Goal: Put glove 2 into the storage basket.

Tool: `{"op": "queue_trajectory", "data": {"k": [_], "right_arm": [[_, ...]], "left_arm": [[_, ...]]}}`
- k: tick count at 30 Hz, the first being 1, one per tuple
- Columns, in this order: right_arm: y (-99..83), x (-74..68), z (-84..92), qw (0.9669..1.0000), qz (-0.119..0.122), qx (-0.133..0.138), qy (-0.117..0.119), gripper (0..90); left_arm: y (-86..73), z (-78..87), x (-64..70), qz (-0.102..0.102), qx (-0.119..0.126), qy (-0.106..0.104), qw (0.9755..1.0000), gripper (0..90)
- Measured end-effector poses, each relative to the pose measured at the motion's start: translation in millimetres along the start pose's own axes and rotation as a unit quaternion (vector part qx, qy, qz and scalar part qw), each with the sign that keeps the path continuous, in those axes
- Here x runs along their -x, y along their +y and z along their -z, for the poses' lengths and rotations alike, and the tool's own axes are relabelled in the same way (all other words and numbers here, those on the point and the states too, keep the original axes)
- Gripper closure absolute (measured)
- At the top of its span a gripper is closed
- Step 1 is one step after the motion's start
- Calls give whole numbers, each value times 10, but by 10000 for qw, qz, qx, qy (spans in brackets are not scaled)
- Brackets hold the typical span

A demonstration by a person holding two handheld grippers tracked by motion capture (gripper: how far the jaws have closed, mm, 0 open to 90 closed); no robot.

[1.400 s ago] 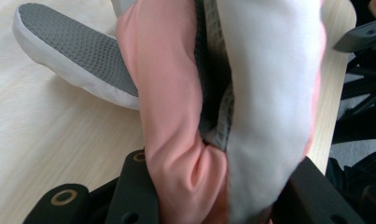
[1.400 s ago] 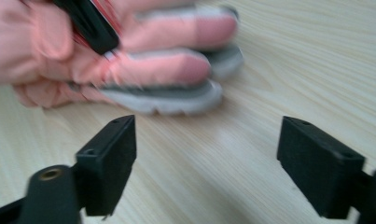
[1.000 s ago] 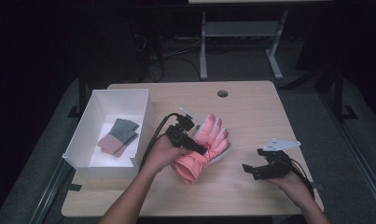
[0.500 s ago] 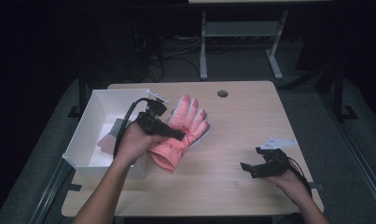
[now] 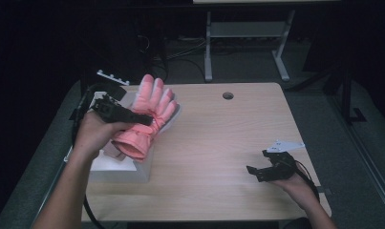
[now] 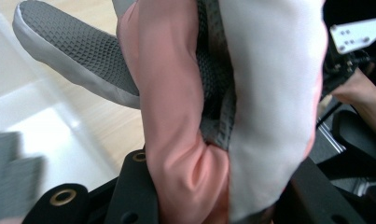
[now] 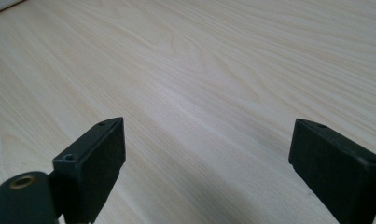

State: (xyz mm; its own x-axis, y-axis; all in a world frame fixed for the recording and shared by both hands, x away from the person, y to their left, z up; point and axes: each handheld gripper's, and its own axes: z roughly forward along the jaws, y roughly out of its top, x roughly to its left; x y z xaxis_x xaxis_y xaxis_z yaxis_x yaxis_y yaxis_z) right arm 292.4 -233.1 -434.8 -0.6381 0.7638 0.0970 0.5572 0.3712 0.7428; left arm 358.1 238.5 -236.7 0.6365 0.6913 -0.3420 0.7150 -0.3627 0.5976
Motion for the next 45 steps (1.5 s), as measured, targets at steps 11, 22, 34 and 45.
{"op": "queue_trajectory", "data": {"k": [11, 22, 34, 45], "right_arm": [[-3, 14, -3, 10000, 7, 16, -14, 105], [-10, 14, -1, 10000, -18, -16, -21, 105], [-35, 42, 31, 10000, -15, -14, -51, 103], [-64, 50, 58, 9999, -10, -6, -100, 103]], "left_arm": [[-221, 348, -568, 537, 174, 500, 9972, 642], [-458, -69, -1054, 1045, -86, 736, 9918, 639], [-601, -685, -1444, 1458, -420, 740, 9857, 629], [-681, -1007, -1538, 1346, -760, 689, 9856, 498]]}}
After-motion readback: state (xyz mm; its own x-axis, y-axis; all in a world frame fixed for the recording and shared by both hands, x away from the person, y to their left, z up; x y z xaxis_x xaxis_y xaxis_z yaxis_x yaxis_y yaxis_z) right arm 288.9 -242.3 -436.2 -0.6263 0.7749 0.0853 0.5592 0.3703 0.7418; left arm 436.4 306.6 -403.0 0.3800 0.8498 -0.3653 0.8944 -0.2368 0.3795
